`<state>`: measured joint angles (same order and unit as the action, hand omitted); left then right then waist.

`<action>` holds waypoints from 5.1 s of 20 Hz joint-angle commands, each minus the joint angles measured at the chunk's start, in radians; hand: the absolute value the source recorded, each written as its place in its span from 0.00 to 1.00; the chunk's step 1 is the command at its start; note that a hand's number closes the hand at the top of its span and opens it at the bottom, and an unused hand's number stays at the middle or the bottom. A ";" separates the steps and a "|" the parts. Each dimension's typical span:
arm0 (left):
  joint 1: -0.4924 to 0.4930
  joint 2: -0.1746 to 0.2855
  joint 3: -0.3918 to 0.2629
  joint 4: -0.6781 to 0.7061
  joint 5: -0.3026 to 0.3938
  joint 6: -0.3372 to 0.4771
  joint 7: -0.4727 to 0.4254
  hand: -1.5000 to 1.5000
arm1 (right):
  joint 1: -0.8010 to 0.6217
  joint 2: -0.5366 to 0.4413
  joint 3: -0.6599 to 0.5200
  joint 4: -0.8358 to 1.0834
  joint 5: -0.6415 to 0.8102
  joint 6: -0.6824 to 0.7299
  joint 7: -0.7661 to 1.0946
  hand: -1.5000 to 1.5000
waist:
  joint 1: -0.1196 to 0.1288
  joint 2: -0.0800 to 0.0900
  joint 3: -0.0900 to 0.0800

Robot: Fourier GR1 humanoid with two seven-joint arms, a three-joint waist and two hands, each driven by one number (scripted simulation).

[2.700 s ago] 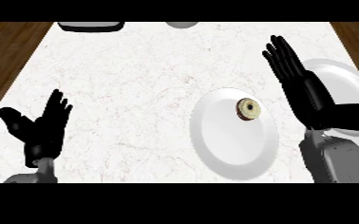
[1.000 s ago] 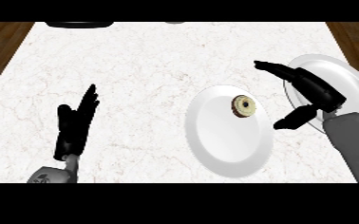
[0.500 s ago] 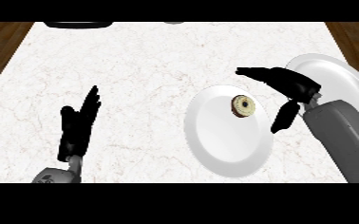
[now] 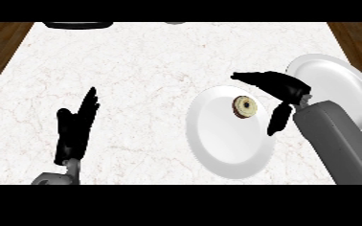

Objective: Pick the cupcake from the plate and place it in the plate

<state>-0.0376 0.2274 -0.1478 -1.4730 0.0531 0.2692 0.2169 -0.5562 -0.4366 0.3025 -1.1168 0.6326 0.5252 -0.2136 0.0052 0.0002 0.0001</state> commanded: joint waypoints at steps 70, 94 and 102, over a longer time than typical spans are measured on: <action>-0.012 -0.101 0.111 0.002 -0.124 -0.124 0.027 0.50 | 0.017 -0.068 -0.650 0.199 0.213 -0.631 0.097 1.00 | 0.011 0.005 0.001; 0.006 -0.123 0.108 -0.021 -0.132 -0.124 0.023 0.50 | -0.151 -0.205 -0.826 0.751 -0.027 -0.290 -0.416 0.00 | 0.019 0.004 0.005; -0.004 -0.111 0.135 0.057 -0.115 -0.154 -0.042 0.50 | -0.122 -0.354 -0.988 0.865 -0.208 -0.017 -0.480 0.00 | 0.009 0.010 0.002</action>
<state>-0.0476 0.1137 -0.0201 -1.4560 -0.0724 0.1360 0.2171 -0.7036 -0.7335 -0.6296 -0.2977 0.4904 0.3973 -0.6380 0.0144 0.0071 0.0027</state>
